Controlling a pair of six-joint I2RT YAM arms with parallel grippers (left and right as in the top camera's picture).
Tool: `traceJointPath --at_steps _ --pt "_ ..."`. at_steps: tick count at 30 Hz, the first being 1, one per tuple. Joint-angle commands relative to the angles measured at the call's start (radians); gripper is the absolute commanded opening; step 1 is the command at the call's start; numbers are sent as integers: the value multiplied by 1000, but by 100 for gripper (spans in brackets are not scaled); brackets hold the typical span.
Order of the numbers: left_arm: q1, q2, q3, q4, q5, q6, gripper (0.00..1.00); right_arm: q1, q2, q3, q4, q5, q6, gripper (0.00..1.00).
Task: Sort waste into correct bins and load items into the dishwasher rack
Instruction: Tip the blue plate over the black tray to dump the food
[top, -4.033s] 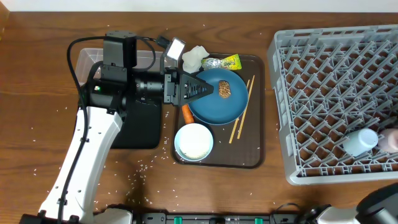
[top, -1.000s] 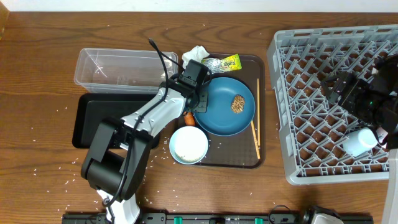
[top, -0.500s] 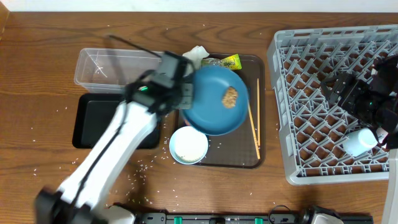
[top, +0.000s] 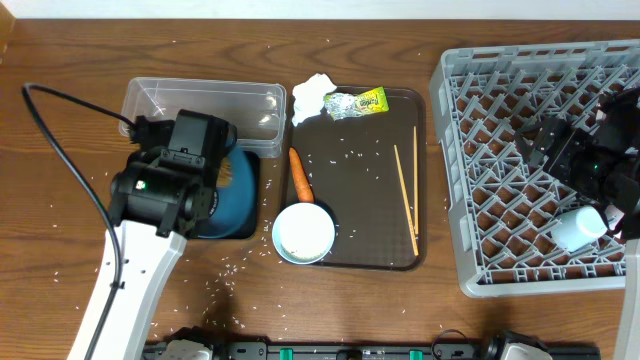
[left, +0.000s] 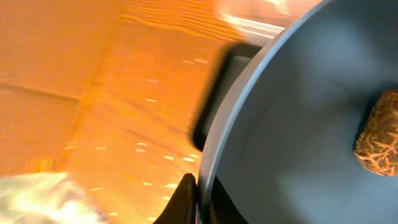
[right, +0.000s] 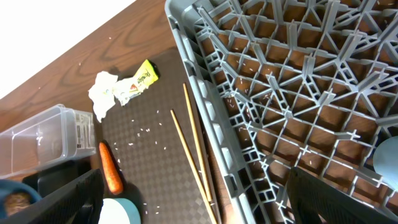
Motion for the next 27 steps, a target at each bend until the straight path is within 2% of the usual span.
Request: traceJointPath --at_steps 1,4,7,13,17,23,27 --pt "3 49 13 -29 -286 -97 6 9 2 3 -1 3 -24 88" --pt "2 128 12 -96 -396 -158 6 9 2 3 -1 3 -23 88" --pt "-14 217 12 -132 -428 -195 6 9 2 3 2 3 -23 88" --pt "-118 341 12 -211 -607 -250 6 9 2 3 2 3 -23 88" --pt "-149 347 12 -225 -623 -250 6 9 2 3 1 3 -23 88" --pt "-161 346 12 -348 -670 -252 6 9 2 3 4 3 -23 89" --pt "-158 347 10 -262 -592 -286 6 9 2 3 5 3 -23 89"
